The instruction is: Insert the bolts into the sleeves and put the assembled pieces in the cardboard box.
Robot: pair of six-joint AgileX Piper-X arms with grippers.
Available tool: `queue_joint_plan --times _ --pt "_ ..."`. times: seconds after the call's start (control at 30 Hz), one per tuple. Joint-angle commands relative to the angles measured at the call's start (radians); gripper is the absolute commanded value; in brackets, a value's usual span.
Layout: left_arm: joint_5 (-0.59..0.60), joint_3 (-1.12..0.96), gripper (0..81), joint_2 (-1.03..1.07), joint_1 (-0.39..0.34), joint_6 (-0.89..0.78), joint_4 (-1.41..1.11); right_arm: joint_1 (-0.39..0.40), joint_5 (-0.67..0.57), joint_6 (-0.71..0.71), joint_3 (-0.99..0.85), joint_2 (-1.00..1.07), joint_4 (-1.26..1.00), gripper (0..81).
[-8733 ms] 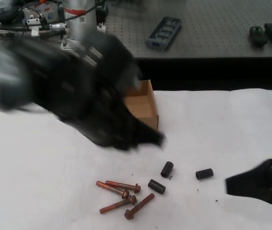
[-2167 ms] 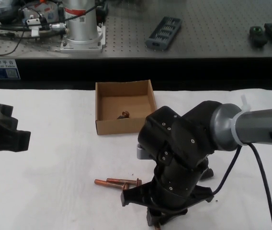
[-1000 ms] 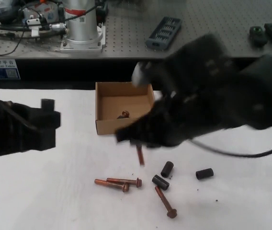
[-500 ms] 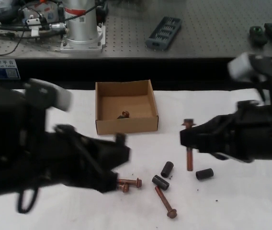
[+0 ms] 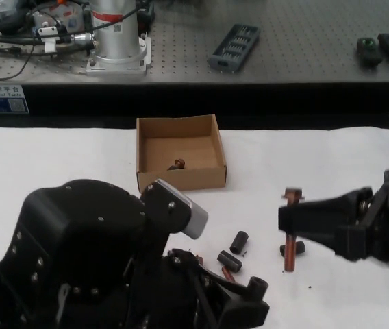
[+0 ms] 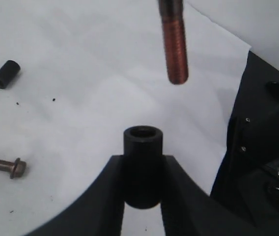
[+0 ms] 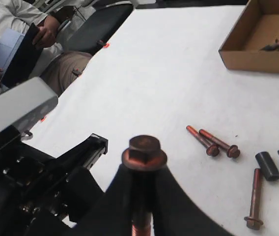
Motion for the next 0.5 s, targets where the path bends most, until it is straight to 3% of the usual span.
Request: queue_joint_plan --times 0.0,0.47 --pt "0.014 -0.006 0.4 -0.002 -0.009 -0.019 -0.038 -0.007 -0.021 0.002 -0.004 -0.007 -0.029 4.3" --pt "0.171 -0.006 0.4 -0.002 -0.009 -0.023 -0.097 -0.007 -0.021 0.003 -0.004 -0.007 -0.050 4.3"
